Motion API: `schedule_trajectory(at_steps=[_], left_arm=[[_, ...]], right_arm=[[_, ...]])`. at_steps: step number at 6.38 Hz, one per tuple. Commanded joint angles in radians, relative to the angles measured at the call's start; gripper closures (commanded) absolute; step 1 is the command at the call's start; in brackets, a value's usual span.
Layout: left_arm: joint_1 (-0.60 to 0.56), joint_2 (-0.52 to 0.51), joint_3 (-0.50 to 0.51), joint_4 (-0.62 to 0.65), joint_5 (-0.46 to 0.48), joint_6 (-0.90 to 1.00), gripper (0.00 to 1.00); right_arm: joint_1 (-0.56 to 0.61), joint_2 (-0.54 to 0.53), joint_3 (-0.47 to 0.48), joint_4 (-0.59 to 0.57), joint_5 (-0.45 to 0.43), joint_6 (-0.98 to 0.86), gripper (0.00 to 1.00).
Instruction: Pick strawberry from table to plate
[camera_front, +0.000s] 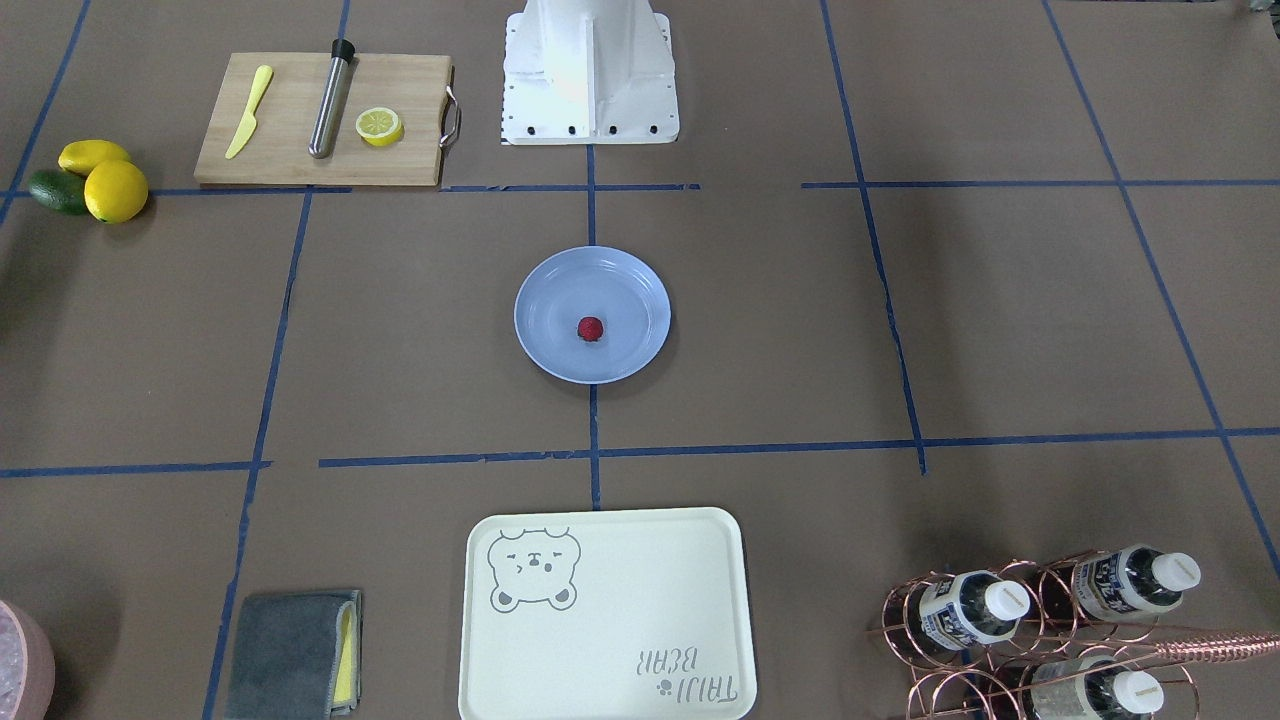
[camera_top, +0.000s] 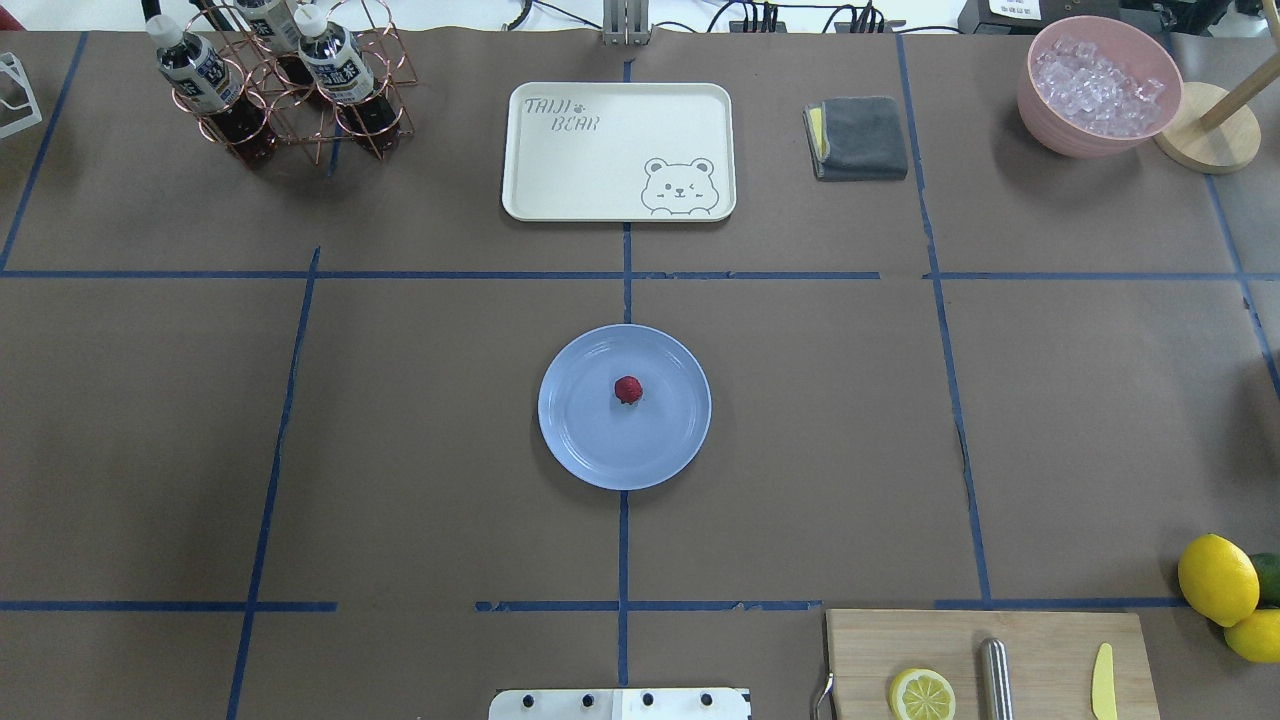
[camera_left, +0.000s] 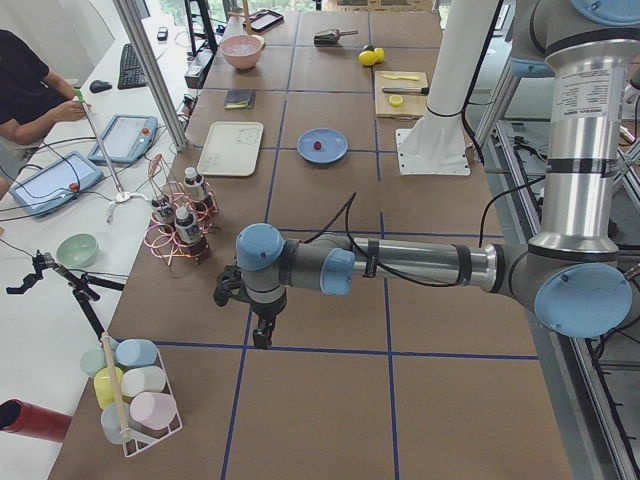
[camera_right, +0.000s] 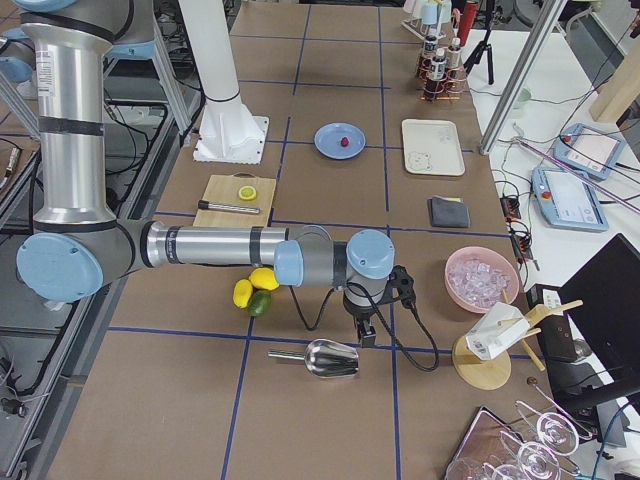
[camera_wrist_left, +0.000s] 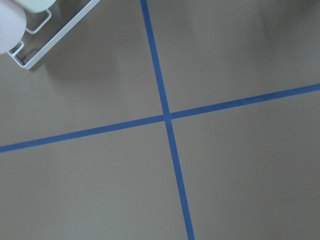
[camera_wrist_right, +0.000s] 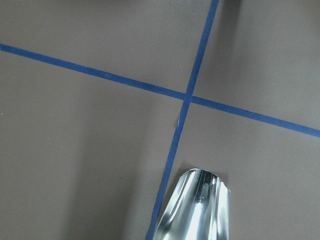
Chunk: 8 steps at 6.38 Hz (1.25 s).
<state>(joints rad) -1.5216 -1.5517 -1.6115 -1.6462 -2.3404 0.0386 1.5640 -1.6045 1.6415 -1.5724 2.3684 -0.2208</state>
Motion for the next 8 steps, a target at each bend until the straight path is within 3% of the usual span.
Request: schedule_trajectory(at_steps=[1, 8], left_arm=[[-0.07, 0.001, 0.015, 0.063, -0.051, 0.0, 0.0], [-0.086, -0.004, 0.004, 0.069, -0.054, -0.003, 0.0]], right_arm=[[0.027, 0.002, -0.003, -0.008, 0.079, 0.049, 0.0], [0.064, -0.002, -0.011, 0.0, 0.088, 0.047, 0.0]])
